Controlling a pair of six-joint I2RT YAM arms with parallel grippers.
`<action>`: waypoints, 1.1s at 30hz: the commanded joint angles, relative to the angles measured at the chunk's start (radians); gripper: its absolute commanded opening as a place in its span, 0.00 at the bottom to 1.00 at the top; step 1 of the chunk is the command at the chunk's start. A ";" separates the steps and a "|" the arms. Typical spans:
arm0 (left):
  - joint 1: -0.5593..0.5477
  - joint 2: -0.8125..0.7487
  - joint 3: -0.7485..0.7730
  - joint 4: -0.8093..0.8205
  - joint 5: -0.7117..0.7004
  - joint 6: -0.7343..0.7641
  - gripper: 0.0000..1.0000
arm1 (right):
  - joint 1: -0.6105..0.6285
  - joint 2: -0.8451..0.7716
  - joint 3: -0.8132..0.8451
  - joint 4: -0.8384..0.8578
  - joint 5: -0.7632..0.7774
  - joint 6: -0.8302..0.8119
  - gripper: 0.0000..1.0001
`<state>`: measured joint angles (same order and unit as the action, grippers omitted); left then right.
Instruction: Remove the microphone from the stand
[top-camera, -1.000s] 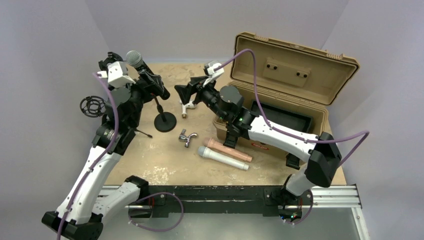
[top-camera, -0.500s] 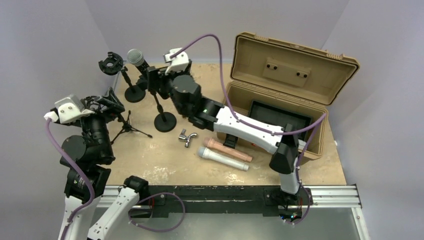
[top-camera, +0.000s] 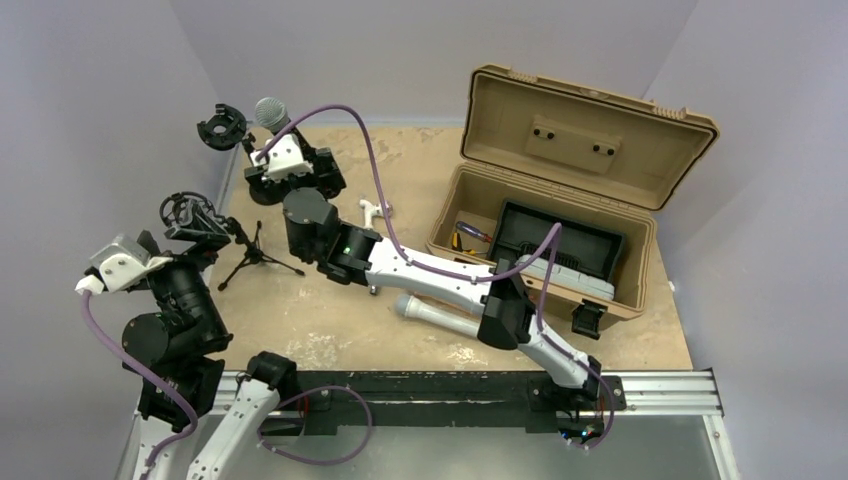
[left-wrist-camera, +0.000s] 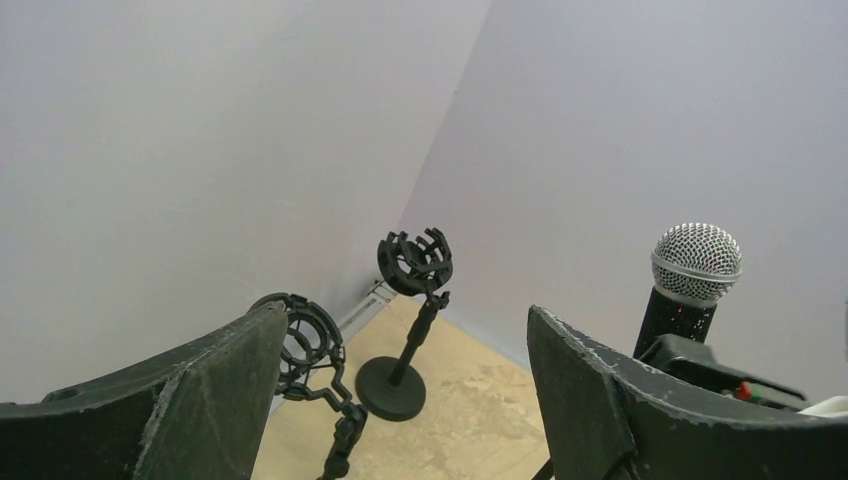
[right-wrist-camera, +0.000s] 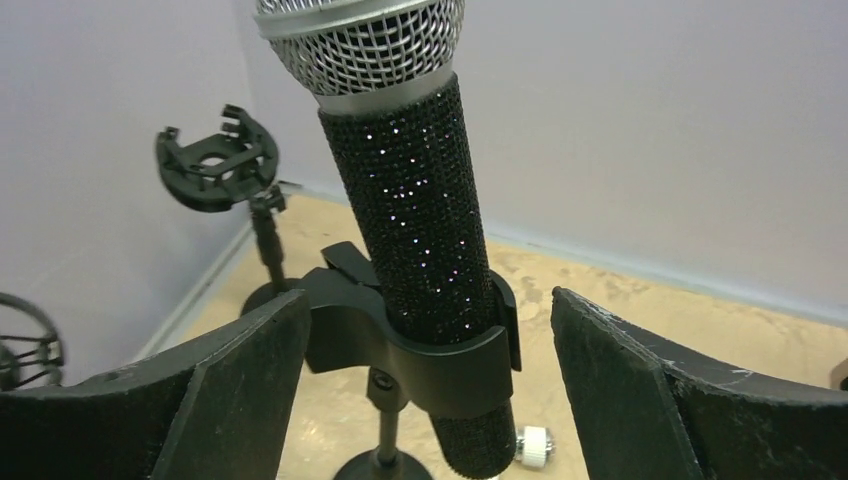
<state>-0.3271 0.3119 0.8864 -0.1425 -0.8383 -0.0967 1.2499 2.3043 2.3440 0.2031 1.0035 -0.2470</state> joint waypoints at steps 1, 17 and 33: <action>0.008 0.009 -0.018 0.047 0.017 -0.031 0.86 | -0.010 0.010 0.067 0.217 0.081 -0.231 0.86; 0.026 0.053 -0.020 0.016 0.085 -0.076 0.83 | -0.088 0.014 0.122 0.104 -0.187 -0.185 0.58; 0.026 0.119 0.014 -0.302 0.429 -0.203 0.87 | -0.187 -0.235 -0.207 0.058 -0.927 -0.129 0.02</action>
<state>-0.3077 0.4175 0.8719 -0.3107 -0.5919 -0.2665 1.0855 2.1822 2.1769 0.1837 0.3389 -0.3710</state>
